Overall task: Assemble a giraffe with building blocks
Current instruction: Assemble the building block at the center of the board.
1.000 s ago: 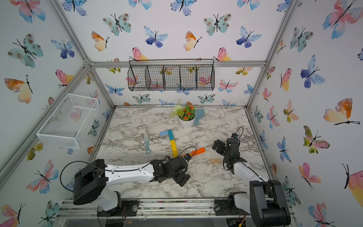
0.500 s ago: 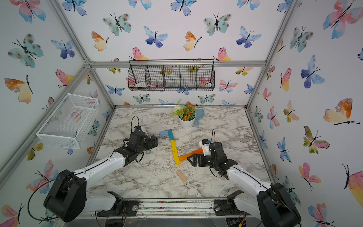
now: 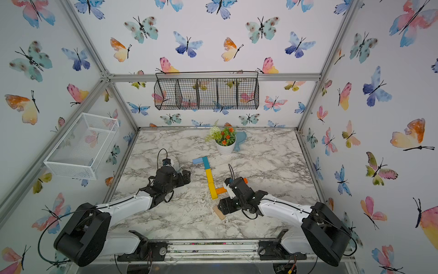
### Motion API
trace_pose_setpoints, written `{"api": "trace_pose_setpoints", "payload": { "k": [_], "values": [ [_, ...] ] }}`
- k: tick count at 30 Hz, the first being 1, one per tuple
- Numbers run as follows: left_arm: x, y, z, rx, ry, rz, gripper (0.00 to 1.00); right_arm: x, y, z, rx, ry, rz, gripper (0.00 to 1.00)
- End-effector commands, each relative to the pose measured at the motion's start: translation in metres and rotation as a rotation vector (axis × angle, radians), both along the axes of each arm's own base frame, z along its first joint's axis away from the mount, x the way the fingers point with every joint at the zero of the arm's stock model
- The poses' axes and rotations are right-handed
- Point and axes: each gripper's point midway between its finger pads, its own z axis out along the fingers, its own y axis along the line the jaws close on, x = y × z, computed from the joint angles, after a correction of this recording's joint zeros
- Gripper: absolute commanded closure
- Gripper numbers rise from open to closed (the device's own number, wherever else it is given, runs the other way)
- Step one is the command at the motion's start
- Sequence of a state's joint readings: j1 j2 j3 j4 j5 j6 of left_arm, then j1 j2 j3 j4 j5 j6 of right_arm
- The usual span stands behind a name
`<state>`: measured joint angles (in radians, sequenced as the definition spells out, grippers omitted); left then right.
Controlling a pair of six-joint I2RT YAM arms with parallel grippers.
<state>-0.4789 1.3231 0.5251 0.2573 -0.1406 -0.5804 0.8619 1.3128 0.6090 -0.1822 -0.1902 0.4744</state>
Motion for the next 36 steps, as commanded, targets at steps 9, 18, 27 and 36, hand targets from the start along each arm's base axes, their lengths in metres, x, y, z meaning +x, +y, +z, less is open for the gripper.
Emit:
{"api": "trace_pose_setpoints", "payload": {
  "k": [9,18,27,36],
  "values": [
    [0.003,-0.003,0.01,-0.002,-0.032,-0.017,0.02,-0.018,0.018,-0.014,-0.239,-0.08,0.12,0.25],
    [0.006,-0.006,0.004,0.023,-0.001,-0.031,0.02,-0.028,0.022,-0.038,-0.286,-0.034,0.099,0.29],
    [0.006,-0.006,0.007,0.024,0.001,-0.034,0.02,-0.025,0.021,-0.049,-0.341,-0.011,-0.008,0.74],
    [0.005,-0.005,0.012,0.029,-0.014,-0.033,0.02,-0.023,0.033,-0.05,-0.333,0.073,-0.121,0.94]
  ]
}}
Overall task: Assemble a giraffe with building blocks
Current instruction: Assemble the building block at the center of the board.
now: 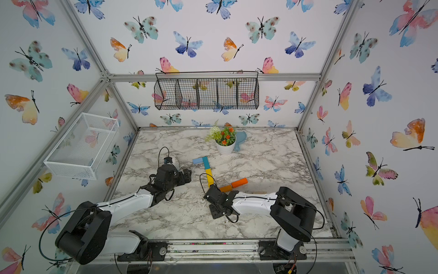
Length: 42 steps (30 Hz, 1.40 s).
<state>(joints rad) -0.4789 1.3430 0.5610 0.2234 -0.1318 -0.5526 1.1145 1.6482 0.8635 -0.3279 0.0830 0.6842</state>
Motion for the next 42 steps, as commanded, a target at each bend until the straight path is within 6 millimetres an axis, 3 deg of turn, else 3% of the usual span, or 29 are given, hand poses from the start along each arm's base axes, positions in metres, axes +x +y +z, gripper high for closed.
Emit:
{"api": "trace_pose_setpoints", "payload": {
  "k": [1,8,20,31,42],
  "values": [
    [0.002,0.0,0.01,0.007,-0.024,-0.007,0.02,-0.006,-0.01,-0.012,-0.062,0.056,-0.084,0.94],
    [0.001,0.001,0.014,0.008,-0.034,-0.006,0.02,0.0,-0.013,-0.013,-0.105,0.064,-0.186,0.99],
    [0.001,0.0,0.018,0.005,-0.038,-0.008,0.02,0.008,-0.025,-0.009,-0.14,0.029,-0.294,1.0],
    [0.001,0.001,0.016,0.01,-0.035,-0.006,0.02,0.01,-0.007,-0.011,-0.104,0.041,-0.259,0.99],
    [0.001,0.002,0.017,0.007,-0.04,-0.003,0.02,0.012,-0.003,-0.011,-0.093,0.037,-0.249,0.99]
  ]
}}
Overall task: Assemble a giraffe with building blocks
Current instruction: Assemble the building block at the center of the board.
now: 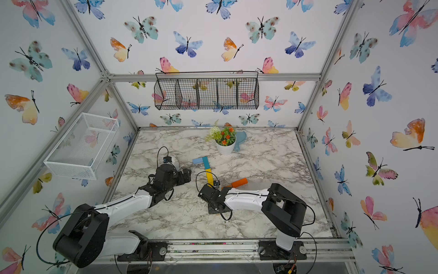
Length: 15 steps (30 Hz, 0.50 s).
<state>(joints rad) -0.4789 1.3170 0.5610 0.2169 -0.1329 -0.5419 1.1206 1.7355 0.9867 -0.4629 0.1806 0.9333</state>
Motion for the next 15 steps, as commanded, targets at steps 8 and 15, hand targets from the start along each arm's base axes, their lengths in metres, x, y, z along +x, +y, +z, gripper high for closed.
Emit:
{"api": "trace_pose_setpoints", "payload": {
  "k": [8,15],
  "values": [
    [0.0008,0.002,0.0095,0.009,-0.021,0.005,0.02,-0.0016,0.0024,-0.0094,-0.02,0.019,0.019,0.98],
    [0.0012,0.0021,0.009,0.009,-0.021,0.005,0.02,-0.0013,0.0043,-0.0112,-0.021,0.022,0.025,0.98]
  ]
}}
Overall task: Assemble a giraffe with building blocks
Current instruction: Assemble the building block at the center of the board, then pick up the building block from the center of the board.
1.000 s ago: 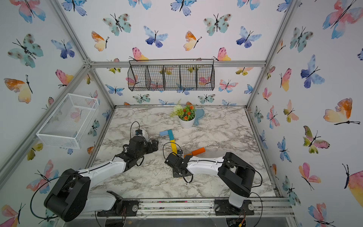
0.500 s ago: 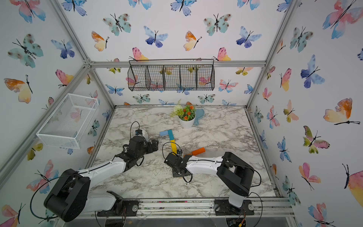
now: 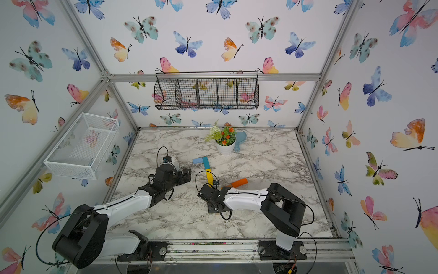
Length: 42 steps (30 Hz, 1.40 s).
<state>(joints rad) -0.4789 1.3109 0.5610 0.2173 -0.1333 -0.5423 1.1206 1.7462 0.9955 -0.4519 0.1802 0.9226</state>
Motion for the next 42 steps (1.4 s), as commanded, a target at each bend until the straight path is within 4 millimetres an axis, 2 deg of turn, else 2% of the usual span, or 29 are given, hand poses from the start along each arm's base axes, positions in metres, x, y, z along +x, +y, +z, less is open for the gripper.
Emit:
{"api": "trace_pose_setpoints", "payload": {
  "k": [1,7,11,14,15,17,21,23,25,26,27,29,32,36,39,42],
  "values": [
    [0.001,0.002,0.007,0.011,-0.016,0.004,0.02,-0.003,0.0,-0.012,-0.028,0.03,0.015,0.98],
    [0.0,0.003,0.01,0.006,-0.025,0.007,0.02,-0.003,-0.001,-0.012,-0.035,0.028,0.012,0.94],
    [0.0,0.003,0.01,0.005,-0.027,0.007,0.02,-0.001,-0.006,0.001,-0.035,0.002,0.003,0.69],
    [0.0,0.003,0.009,0.006,-0.024,0.004,0.02,0.003,-0.011,0.017,-0.031,-0.038,-0.005,0.43],
    [0.0,0.002,0.01,0.006,-0.026,0.002,0.02,0.005,-0.011,0.024,-0.022,-0.055,-0.006,0.38],
    [0.0,0.004,0.011,0.01,-0.029,0.007,0.02,0.011,-0.015,0.039,-0.017,-0.101,-0.015,0.3],
    [-0.002,0.006,0.015,0.005,-0.045,0.011,0.02,0.026,-0.032,0.07,-0.03,-0.222,-0.057,0.23],
    [-0.003,0.004,0.016,-0.003,-0.052,0.007,0.02,0.04,-0.046,0.088,-0.035,-0.3,-0.075,0.11],
    [-0.003,0.003,0.015,-0.008,-0.05,-0.001,0.02,0.062,-0.068,0.097,-0.04,-0.329,-0.095,0.09],
    [-0.003,0.002,0.015,-0.01,-0.047,-0.006,0.02,0.082,-0.088,0.096,-0.024,-0.313,-0.133,0.08],
    [-0.003,0.001,0.013,-0.012,-0.043,-0.008,0.02,0.094,-0.094,0.097,0.029,-0.299,-0.136,0.08],
    [-0.003,-0.001,0.012,-0.015,-0.039,-0.02,0.02,0.129,-0.124,0.096,0.113,-0.268,-0.179,0.09],
    [-0.003,-0.005,0.009,-0.019,-0.029,-0.036,0.02,0.161,-0.154,0.089,0.131,-0.213,-0.22,0.08],
    [-0.003,-0.008,0.007,-0.024,-0.022,-0.051,0.02,0.176,-0.175,0.055,0.146,-0.081,-0.264,0.08],
    [-0.003,-0.009,0.007,-0.028,-0.021,-0.056,0.02,0.171,-0.176,0.027,0.181,-0.02,-0.258,0.08],
    [-0.003,-0.009,0.008,-0.03,-0.024,-0.057,0.02,0.161,-0.179,0.009,0.156,0.036,-0.258,0.08]
  ]
}}
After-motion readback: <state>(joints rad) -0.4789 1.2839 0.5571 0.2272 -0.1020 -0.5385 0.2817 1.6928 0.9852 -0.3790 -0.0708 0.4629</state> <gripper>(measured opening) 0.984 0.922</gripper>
